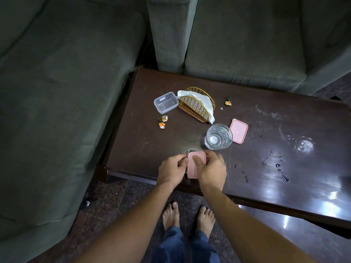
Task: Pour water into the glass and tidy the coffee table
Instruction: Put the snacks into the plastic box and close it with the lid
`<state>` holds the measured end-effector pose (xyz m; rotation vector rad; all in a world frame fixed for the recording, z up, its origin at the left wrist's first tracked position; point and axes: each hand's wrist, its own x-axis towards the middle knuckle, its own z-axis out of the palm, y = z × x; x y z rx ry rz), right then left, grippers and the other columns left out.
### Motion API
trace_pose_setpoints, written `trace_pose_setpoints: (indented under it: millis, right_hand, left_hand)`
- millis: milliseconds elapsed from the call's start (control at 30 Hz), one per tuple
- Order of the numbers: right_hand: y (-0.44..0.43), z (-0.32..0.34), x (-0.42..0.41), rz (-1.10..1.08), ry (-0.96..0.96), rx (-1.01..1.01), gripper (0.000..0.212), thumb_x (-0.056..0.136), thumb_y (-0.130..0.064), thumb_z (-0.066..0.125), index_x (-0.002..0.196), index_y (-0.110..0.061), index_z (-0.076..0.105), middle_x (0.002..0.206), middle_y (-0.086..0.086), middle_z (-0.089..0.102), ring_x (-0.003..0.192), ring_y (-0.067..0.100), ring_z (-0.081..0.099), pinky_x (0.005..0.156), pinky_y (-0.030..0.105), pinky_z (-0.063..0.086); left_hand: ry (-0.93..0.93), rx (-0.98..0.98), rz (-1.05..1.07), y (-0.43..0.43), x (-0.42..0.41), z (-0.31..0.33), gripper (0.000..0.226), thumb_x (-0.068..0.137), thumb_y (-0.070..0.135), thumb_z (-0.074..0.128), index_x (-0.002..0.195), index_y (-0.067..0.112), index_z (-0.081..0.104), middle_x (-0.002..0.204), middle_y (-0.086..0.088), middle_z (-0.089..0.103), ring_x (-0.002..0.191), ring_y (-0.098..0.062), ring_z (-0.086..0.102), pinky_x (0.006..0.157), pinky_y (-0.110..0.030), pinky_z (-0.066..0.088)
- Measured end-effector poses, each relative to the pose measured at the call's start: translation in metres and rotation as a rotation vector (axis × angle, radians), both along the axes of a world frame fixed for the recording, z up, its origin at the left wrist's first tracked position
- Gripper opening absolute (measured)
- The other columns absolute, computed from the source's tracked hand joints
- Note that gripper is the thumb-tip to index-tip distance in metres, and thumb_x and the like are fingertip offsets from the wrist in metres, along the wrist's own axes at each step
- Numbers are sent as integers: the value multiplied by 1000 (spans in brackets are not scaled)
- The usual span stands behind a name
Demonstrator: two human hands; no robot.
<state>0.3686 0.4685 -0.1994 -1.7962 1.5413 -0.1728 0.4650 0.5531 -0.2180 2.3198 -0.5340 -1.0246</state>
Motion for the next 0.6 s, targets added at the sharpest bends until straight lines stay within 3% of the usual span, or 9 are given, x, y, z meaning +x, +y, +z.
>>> trace_pose_setpoints:
  millis: [100, 333, 433, 600]
  right_hand:
    - [2, -3, -3, 32, 54, -19, 47, 92, -41, 71, 135, -24, 60, 117, 6, 55, 104, 34, 62, 86, 41, 49]
    - [11, -4, -12, 113, 88, -82, 53, 97, -50, 55, 137, -16, 50, 121, 10, 51, 103, 37, 61, 79, 43, 50]
    - [16, -5, -19, 115, 71, -99, 36, 100, -35, 56, 124, -8, 57, 116, 12, 54, 96, 37, 60, 74, 40, 47]
    - [17, -16, -28, -144, -159, 9, 15, 99, -20, 61, 108, -10, 69, 101, 7, 70, 93, 28, 64, 83, 36, 50]
  left_hand:
    - [52, -10, 4, 0, -2, -5, 29, 94, 44, 56, 119, 42, 69, 101, 6, 79, 91, -26, 75, 89, -39, 57]
    - [99, 10, 32, -3, -4, -8, 27, 88, 54, 55, 111, 47, 68, 86, 10, 78, 82, -19, 75, 84, -37, 59]
    - [84, 2, 24, -4, -4, -10, 29, 84, 56, 53, 111, 50, 64, 86, 12, 77, 79, -18, 75, 83, -37, 59]
    - [75, -6, 23, -5, -2, -12, 25, 91, 45, 58, 112, 40, 71, 81, 8, 77, 65, -13, 73, 82, -35, 60]
